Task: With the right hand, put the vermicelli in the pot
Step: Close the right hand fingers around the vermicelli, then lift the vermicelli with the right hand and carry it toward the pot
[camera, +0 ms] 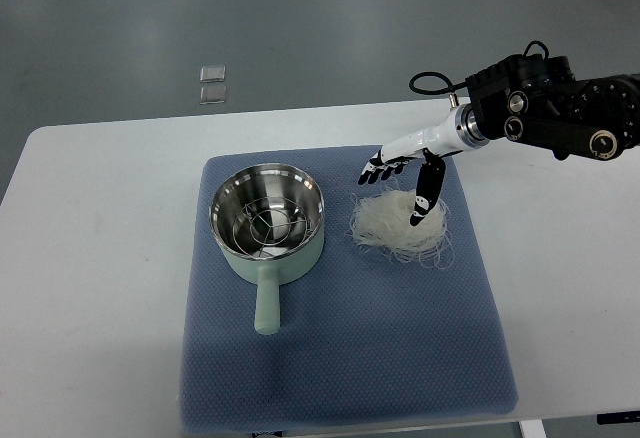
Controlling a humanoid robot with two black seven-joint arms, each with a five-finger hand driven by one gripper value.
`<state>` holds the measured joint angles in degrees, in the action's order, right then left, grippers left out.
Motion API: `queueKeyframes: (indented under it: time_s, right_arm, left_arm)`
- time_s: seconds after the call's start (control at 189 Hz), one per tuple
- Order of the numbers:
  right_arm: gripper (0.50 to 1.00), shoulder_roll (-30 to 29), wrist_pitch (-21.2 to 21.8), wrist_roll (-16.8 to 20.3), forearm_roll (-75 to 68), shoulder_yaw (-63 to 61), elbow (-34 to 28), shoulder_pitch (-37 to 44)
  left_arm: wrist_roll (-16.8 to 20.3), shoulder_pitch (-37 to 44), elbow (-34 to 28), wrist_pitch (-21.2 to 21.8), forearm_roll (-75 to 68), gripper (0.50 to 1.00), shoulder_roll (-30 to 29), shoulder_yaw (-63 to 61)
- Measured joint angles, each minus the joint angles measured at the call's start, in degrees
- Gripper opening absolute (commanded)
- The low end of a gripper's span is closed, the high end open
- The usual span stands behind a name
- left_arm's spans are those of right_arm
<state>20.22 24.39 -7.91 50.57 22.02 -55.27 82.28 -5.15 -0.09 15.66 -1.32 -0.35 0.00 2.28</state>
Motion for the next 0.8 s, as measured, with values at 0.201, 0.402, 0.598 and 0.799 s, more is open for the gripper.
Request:
queueKeyframes:
  time_s: [0.201,0.402,0.598,0.799]
  right_arm:
    - [0.921,-0.65,-1.41,0.0,2.24,0.1,1.48,-3.59]
    - [0.627,-0.7,-3.34,-0.75,2.57,-0.14,1.97,-6.08]
    - [0.5,-0.79,-4.04,-1.92,3.22,-0.83,1.96,-7.37]
    - [0.5,0.02,-4.42,-1.88,4.64,-1.41,1.66,-6.84]
  left_arm:
    - [0.0,0.01,-0.18,0.0,0.0,1.0,0.0,0.01]
    - [0.01,0.0,-0.27,0.0,0.0,1.0,0.0,0.09]
    - [0.03,0.0,-0.42,0.0,0.0,1.0,0.0,0.14]
    - [0.03,0.0,-0.54,0.0,0.0,1.0,0.0,0.18]
